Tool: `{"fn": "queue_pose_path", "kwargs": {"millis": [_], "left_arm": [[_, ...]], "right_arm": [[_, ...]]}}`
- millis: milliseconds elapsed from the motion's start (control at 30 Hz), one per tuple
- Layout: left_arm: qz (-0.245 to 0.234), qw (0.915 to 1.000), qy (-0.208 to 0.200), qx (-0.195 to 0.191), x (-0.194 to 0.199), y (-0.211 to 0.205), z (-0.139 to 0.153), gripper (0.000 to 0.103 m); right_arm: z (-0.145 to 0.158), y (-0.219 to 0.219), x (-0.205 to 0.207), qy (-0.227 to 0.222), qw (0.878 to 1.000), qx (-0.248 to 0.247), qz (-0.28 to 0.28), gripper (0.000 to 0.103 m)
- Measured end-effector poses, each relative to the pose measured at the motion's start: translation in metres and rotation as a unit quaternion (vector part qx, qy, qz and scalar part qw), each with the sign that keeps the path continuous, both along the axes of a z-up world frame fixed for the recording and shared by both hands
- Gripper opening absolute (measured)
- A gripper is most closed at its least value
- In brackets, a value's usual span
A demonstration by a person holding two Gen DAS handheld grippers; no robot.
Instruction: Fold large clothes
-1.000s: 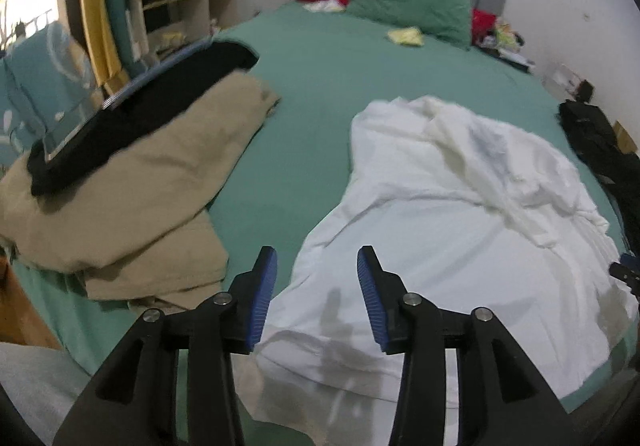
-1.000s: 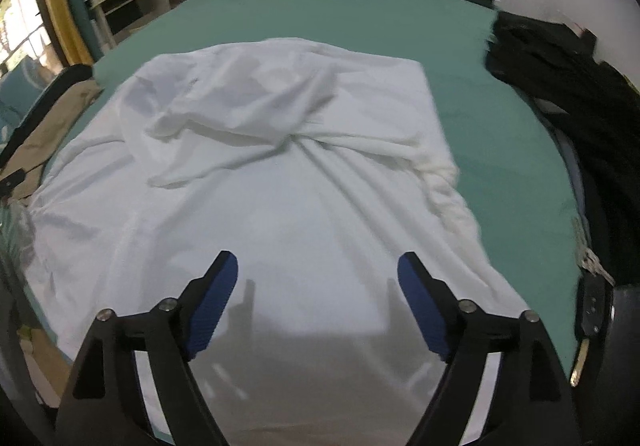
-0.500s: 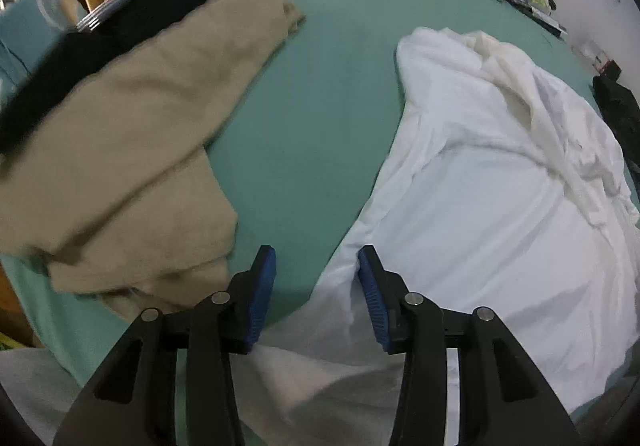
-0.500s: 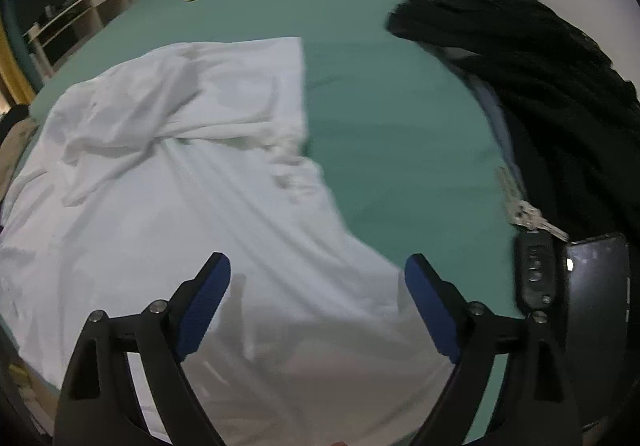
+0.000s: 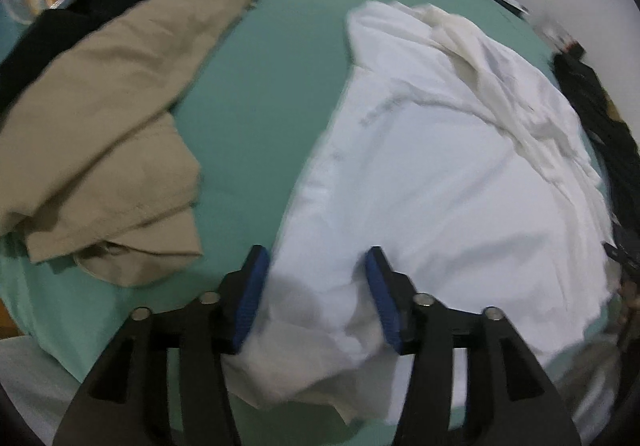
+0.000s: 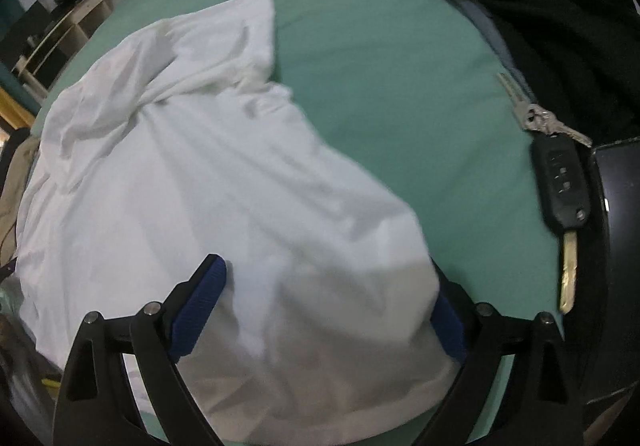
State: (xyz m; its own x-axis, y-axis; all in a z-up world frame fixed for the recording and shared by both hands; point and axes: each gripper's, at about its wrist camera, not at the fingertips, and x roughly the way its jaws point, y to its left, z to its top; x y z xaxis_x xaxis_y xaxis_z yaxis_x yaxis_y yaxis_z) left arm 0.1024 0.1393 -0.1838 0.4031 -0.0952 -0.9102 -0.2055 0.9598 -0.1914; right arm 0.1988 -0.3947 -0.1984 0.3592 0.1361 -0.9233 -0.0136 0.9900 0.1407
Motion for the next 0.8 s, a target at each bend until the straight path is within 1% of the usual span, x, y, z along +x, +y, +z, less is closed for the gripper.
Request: {"fn": "queue_pose_path", "kwargs": {"millis": [67, 100, 133, 167, 200, 233, 267, 300, 333, 367, 400, 433, 533, 600, 700, 767, 800], "left_arm": [[-0.017, 0.9998, 0.008, -0.003, -0.005, -0.005, 0.001, 0.057], [-0.025, 0.9996, 0.014, -0.004, -0.007, -0.007, 0.0, 0.058], [-0.03, 0.9994, 0.019, -0.004, -0.008, -0.009, 0.001, 0.059], [-0.031, 0.9993, 0.021, -0.003, -0.009, -0.01, 0.0, 0.059], [-0.031, 0.9992, 0.024, 0.002, -0.01, -0.01, 0.001, 0.059], [-0.028, 0.9992, 0.025, 0.015, -0.011, -0.01, 0.002, 0.059], [-0.02, 0.9987, 0.023, 0.041, -0.009, -0.012, 0.003, 0.059], [-0.01, 0.9958, 0.021, 0.089, -0.011, -0.015, 0.005, 0.059], [-0.005, 0.9935, 0.018, 0.113, -0.012, -0.016, 0.005, 0.059], [-0.003, 0.9935, 0.02, 0.112, -0.013, -0.015, 0.004, 0.059], [-0.003, 0.9941, 0.026, 0.105, -0.013, -0.015, 0.001, 0.059], [-0.004, 0.9945, 0.029, 0.1, -0.014, -0.016, -0.001, 0.059], [0.004, 0.997, 0.032, 0.071, -0.016, -0.018, -0.003, 0.059], [-0.001, 0.9967, 0.032, 0.075, -0.017, -0.025, -0.003, 0.059], [-0.025, 0.9973, 0.029, 0.063, -0.019, -0.039, -0.003, 0.059], [-0.043, 0.9965, 0.025, 0.067, -0.025, -0.047, -0.002, 0.045], [-0.052, 0.9964, 0.023, 0.064, -0.025, -0.051, -0.001, 0.031]], "right_arm": [[0.0, 0.008, -0.004, 0.0, 1.0, 0.001, 0.013, 0.092], [0.001, 0.012, -0.007, 0.0, 1.0, 0.001, 0.02, 0.087], [0.001, 0.016, -0.01, -0.001, 1.0, -0.002, 0.026, 0.079], [0.003, 0.019, -0.014, -0.003, 1.0, -0.002, 0.029, 0.075], [0.004, 0.02, -0.017, -0.005, 1.0, 0.0, 0.029, 0.066], [0.005, 0.021, -0.021, -0.006, 1.0, 0.003, 0.03, 0.056], [0.006, 0.023, -0.025, -0.008, 0.999, 0.007, 0.031, 0.052], [0.006, 0.025, -0.029, -0.009, 0.999, 0.011, 0.03, 0.043], [0.007, 0.026, -0.032, -0.01, 0.999, 0.016, 0.03, 0.033], [0.007, 0.027, -0.035, -0.011, 0.999, 0.024, 0.031, 0.027], [0.006, 0.029, -0.038, -0.01, 0.999, 0.035, 0.033, 0.016], [0.006, 0.031, -0.041, -0.007, 0.998, 0.045, 0.035, 0.011], [0.003, 0.04, -0.047, -0.005, 0.997, 0.058, 0.045, 0.009], [0.004, 0.044, -0.048, -0.008, 0.998, 0.05, 0.048, 0.009], [0.006, 0.041, -0.051, -0.009, 0.997, 0.055, 0.045, 0.008], [0.005, 0.04, -0.053, -0.008, 0.997, 0.055, 0.044, 0.008], [0.004, 0.039, -0.053, -0.007, 0.998, 0.055, 0.043, 0.008]]}}
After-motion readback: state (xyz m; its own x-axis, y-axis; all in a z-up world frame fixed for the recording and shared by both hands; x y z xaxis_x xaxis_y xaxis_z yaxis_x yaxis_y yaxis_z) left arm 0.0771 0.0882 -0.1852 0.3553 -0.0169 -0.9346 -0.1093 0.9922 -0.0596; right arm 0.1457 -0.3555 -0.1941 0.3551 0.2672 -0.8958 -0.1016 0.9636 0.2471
